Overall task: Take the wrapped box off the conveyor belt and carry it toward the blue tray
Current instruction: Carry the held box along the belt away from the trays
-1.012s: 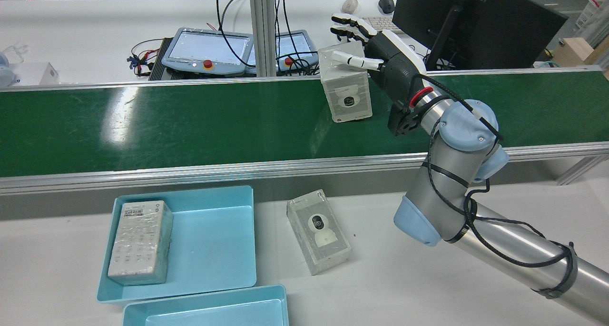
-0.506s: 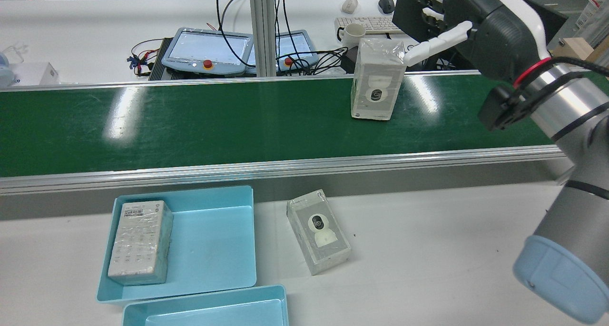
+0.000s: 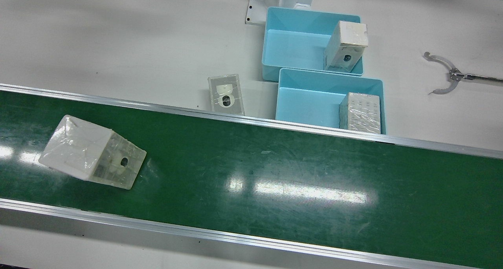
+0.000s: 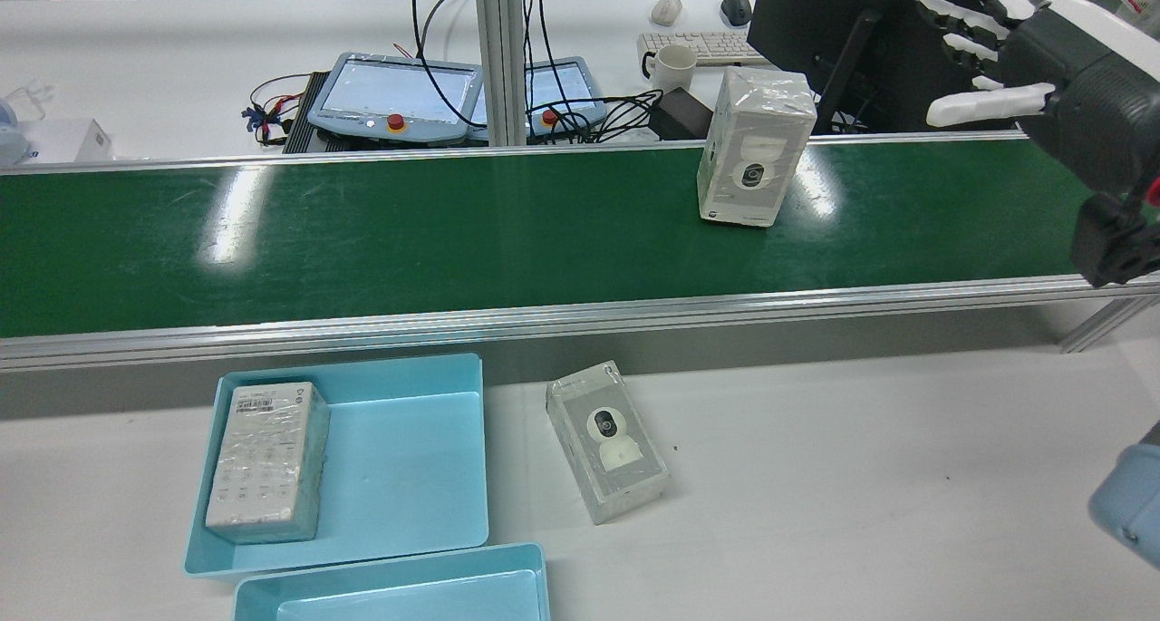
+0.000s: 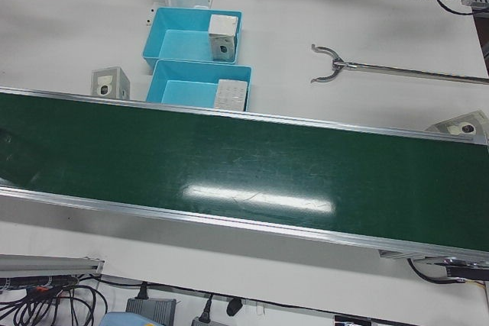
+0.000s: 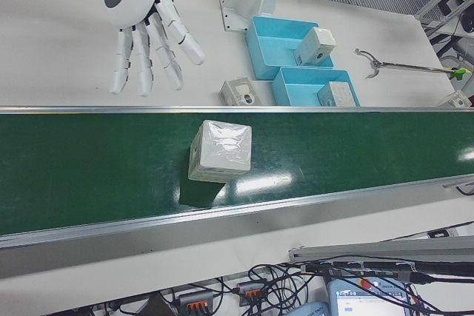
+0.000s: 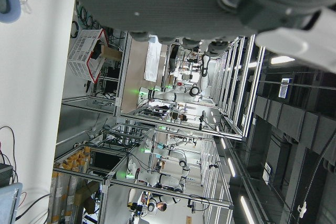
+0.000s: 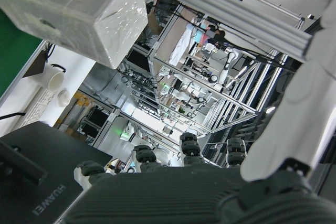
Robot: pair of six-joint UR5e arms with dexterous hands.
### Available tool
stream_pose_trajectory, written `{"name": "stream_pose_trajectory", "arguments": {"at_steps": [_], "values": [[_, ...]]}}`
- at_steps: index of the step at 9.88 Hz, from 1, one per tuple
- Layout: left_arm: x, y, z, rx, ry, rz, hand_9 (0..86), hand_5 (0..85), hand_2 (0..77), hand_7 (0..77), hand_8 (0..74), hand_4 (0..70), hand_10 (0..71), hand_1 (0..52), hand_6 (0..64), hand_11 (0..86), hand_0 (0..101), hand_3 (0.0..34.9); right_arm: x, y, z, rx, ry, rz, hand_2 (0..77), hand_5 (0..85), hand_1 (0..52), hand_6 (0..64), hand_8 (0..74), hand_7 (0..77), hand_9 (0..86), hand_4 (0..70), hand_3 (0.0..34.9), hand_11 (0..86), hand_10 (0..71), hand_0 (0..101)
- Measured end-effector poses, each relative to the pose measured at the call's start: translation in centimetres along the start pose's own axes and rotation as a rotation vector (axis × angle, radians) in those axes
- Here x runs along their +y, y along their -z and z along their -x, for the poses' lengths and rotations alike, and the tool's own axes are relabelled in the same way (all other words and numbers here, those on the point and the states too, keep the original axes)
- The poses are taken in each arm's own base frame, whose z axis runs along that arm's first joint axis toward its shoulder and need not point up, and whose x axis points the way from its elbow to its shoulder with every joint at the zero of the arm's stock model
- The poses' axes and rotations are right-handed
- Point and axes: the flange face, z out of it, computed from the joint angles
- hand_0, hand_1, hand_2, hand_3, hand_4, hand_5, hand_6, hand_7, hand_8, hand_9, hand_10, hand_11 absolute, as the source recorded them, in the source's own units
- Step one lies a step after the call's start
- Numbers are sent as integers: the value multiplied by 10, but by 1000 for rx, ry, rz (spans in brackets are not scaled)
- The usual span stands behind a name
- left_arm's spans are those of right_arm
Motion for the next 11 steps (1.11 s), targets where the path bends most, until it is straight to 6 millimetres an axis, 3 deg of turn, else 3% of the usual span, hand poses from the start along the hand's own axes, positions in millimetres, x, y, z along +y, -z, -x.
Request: {"name": "stream_pose_trajectory", "arguments": {"at_steps": [4,5,6,7,8,9,10,11], "values": [[0,0,0,0,0,0,5,5,5,5,0,5,5,0,0,0,0,0,-34,-7,20,-56,140,-143,16,147,27,5,82,49,16,0,305,11,5,309],[0,0,0,0,0,0,5,5,11,5,0,5,5,0,0,0,0,0,-36,-20,17,-53,168,-174,16,175,158,5,0,65,11,0,302,11,5,461],[0,0,0,0,0,0,5,5,5,5,0,0,0,0,0,0,0,0,-35,-40,13,-47,189,-202,87,158,125,5,0,65,11,0,302,11,5,430],[0,0,0,0,0,0,5,5,5,5,0,0,0,0,0,0,0,0,-33,-65,6,-36,210,-230,87,158,125,5,0,49,11,0,302,11,16,430],[0,0,0,0,0,0,5,11,5,5,5,5,5,0,0,0,0,0,-31,-90,-2,-27,224,-247,109,125,54,5,0,38,11,0,303,11,16,364],[0,0,0,0,0,0,5,5,5,5,0,5,0,0,0,0,0,0,-29,-108,-10,-18,235,-257,109,125,54,5,0,38,11,0,303,11,16,364],[0,0,0,0,0,0,5,5,5,5,0,5,0,0,0,0,0,0,-31,-119,-18,-3,246,-271,27,125,33,5,60,38,11,0,304,11,0,262],[0,0,0,0,0,0,5,5,11,5,5,5,5,0,5,0,0,0,-35,-127,-25,12,257,-286,27,125,33,5,60,38,11,0,304,11,0,262]]}}
